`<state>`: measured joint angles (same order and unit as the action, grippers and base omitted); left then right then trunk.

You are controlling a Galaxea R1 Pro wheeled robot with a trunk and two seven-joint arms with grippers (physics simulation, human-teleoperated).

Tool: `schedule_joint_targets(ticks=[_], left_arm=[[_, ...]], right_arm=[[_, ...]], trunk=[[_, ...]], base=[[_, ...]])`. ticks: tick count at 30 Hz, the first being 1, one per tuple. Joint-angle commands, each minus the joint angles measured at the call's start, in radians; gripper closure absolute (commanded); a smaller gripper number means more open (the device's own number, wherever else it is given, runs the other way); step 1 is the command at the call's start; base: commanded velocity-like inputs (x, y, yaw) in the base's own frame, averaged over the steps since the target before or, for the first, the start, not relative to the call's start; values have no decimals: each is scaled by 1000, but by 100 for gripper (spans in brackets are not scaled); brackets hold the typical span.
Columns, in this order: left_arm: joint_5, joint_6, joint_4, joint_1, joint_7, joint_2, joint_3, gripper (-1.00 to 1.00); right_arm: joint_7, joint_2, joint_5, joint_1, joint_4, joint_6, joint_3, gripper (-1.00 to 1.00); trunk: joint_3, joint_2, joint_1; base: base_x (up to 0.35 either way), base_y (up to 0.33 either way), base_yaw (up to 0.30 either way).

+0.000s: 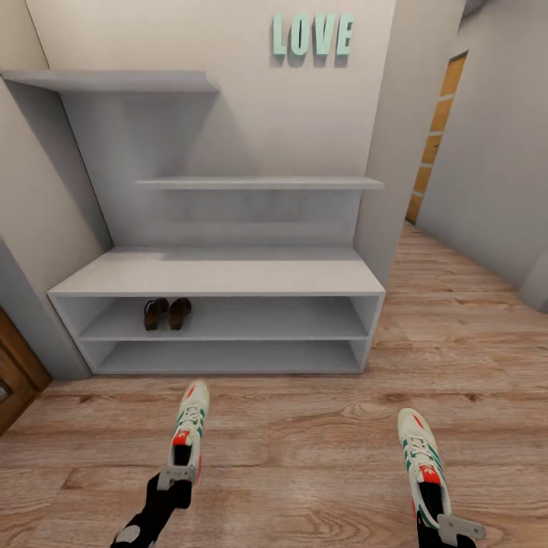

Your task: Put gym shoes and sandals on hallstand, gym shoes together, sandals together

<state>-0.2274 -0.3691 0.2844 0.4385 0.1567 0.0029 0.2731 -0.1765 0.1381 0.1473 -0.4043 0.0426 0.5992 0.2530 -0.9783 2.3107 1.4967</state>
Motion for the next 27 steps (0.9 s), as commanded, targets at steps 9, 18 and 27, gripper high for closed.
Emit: schedule_joint_targets(ticks=[9, 18, 27], left_arm=[[-9, 23, -1, 37, 6, -3, 9, 100], [-9, 42, 3, 85, 7, -22, 8, 100], [-9, 141, 90, 95, 5, -53, -40, 100]], right_arm=[[-5, 0, 11, -1, -1, 2, 5, 100], [-5, 0, 11, -1, -2, 2, 4, 100], [-5, -1, 11, -1, 1, 2, 5, 100]], trunk=[[-1, 0, 0], [-1, 0, 0], [-1, 0, 0]], base=[[0, 0, 0], [0, 0, 0], [0, 0, 0]])
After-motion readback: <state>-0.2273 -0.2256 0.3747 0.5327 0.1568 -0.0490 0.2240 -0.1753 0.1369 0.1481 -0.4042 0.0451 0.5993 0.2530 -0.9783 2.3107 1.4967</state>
